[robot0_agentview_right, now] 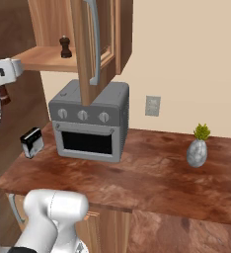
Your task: There are various items on the counter. Only move the condiments/shakers into the cabinet.
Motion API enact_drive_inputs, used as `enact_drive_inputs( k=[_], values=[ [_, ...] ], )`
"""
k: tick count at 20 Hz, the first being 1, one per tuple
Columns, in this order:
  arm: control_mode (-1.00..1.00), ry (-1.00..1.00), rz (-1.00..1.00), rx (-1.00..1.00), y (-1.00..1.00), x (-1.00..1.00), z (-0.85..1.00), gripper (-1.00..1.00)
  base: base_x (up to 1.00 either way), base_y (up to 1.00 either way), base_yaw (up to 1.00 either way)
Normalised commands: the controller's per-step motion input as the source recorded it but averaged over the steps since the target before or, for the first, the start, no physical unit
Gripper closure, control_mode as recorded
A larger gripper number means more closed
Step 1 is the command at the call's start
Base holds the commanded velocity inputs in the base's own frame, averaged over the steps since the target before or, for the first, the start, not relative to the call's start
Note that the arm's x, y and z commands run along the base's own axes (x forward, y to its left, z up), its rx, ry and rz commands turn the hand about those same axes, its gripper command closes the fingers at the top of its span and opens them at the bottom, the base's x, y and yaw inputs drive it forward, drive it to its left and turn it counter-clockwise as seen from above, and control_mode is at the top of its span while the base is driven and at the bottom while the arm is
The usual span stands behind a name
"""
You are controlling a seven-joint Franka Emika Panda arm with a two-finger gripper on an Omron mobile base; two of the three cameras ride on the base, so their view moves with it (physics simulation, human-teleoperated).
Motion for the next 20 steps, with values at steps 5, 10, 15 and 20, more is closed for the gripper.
enact_drive_inputs(
  k=[5,10,15,20],
  values=[
    [-1.0,-0.24,-0.19,-0.06,0.03,0.03,0.16,1.0,0.0,0.0,0.0],
    [-1.0,-0.07,-0.37,0.03,0.2,0.33,0.56,1.0,0.0,0.0,0.0],
    [-1.0,0.0,-0.29,0.25,-0.13,0.27,0.2,1.0,0.0,0.0,0.0],
    [-1.0,0.0,-0.02,0.22,-0.23,0.07,0.01,1.0,0.0,0.0,0.0]
  ],
)
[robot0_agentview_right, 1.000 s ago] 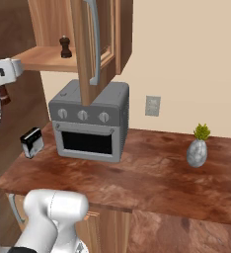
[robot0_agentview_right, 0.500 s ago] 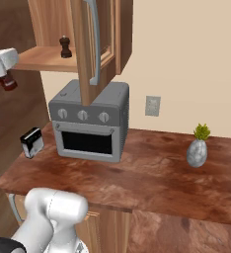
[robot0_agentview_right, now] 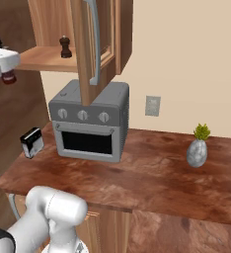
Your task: There are various items on the counter. Only move the condiments/shakers into the cabinet.
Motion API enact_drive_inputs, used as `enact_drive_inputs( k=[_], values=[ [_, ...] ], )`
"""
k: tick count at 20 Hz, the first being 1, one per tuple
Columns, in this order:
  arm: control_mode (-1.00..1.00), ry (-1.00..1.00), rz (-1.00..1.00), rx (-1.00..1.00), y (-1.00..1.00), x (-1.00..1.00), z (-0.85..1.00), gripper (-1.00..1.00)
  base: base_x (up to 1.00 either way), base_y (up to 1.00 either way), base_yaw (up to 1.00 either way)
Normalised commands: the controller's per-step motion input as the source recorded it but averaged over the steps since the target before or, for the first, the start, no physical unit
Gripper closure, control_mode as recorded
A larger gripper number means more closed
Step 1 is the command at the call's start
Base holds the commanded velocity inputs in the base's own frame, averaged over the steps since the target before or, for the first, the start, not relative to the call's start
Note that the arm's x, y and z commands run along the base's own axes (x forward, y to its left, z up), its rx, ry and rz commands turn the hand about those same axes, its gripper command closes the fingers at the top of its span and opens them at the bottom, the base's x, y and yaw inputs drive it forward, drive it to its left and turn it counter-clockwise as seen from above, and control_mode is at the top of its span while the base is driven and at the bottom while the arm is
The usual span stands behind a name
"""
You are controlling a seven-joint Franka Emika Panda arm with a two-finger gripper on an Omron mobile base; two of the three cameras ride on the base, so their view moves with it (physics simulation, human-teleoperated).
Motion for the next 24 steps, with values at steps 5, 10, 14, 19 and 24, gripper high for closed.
enact_drive_inputs(
  k=[5,10,14,19,24],
  values=[
    [-1.0,0.05,0.09,0.15,-0.09,0.27,0.14,1.0,0.0,0.0,0.0],
    [-1.0,0.07,0.03,0.06,-0.04,0.56,0.08,1.0,0.0,0.0,0.0],
    [-1.0,0.0,0.0,-0.06,0.01,0.57,0.0,1.0,0.0,0.0,0.0],
    [-1.0,-0.03,0.0,-0.2,0.09,0.52,-0.08,1.0,0.0,0.0,0.0],
    [-1.0,-0.02,0.0,-0.09,0.0,0.6,0.0,1.0,0.0,0.0,0.0]
  ],
)
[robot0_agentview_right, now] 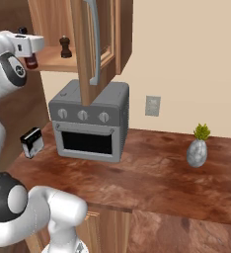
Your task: There are various items on the counter. Only move the condiments/shakers into the cabinet.
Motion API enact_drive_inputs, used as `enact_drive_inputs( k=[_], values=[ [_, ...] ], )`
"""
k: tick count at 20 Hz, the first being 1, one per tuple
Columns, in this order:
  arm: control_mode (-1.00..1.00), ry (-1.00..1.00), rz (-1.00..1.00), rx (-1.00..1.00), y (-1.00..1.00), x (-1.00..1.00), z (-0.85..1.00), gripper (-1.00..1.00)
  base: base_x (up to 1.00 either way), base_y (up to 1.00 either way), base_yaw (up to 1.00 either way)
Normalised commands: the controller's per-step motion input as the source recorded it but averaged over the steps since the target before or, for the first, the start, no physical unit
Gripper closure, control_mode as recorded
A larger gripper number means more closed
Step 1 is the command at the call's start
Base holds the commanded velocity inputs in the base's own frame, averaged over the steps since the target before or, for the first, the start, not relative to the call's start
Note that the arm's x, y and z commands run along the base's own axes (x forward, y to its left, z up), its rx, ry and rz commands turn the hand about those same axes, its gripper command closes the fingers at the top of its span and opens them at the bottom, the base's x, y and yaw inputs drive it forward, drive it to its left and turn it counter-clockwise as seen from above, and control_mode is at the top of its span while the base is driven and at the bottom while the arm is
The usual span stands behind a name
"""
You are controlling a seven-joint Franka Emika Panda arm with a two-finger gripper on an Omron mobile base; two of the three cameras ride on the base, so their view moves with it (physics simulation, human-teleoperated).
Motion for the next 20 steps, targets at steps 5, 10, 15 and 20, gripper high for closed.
enact_drive_inputs(
  k=[5,10,15,20],
  values=[
    [-1.0,0.0,0.0,0.0,0.02,0.6,0.0,1.0,0.0,0.0,0.0],
    [-1.0,0.0,0.0,0.0,0.14,0.65,0.0,1.0,0.0,0.0,0.0],
    [-1.0,0.01,-0.01,0.0,0.17,0.65,0.0,1.0,0.0,0.0,0.0],
    [-1.0,0.08,-0.04,0.0,0.05,0.54,0.0,1.0,0.0,0.0,0.0]
  ],
)
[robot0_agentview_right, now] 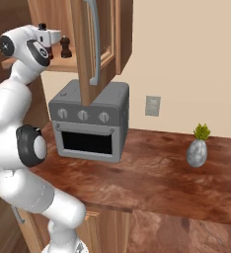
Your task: There are various items on the counter. Only move the condiments/shakers into the cabinet.
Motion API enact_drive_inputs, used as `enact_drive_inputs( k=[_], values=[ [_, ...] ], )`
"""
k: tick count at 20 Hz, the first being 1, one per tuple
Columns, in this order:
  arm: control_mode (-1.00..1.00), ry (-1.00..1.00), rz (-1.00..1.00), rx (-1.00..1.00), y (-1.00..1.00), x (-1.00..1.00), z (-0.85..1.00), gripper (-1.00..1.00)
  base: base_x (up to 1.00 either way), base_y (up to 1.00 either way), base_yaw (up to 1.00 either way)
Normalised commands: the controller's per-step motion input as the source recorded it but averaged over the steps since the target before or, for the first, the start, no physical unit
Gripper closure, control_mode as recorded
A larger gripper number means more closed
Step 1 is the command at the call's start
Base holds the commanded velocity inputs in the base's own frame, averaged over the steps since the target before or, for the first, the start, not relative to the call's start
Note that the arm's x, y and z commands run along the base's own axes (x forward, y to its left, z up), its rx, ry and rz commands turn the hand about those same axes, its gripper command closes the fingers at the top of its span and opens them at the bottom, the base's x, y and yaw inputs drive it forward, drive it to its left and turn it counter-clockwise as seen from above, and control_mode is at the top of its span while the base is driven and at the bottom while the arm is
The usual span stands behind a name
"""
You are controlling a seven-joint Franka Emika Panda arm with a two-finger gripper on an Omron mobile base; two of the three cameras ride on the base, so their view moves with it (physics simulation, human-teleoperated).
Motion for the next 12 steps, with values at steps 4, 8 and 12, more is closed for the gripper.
enact_drive_inputs(
  k=[4,8,12],
  values=[
    [-1.0,0.11,-0.03,0.0,0.0,0.44,0.0,1.0,0.0,0.0,0.0],
    [-1.0,0.08,-0.01,-0.02,0.0,0.33,-0.14,1.0,0.0,0.0,0.0],
    [-1.0,0.07,0.0,-0.07,0.0,0.16,-0.29,1.0,0.0,0.0,0.0]
  ],
)
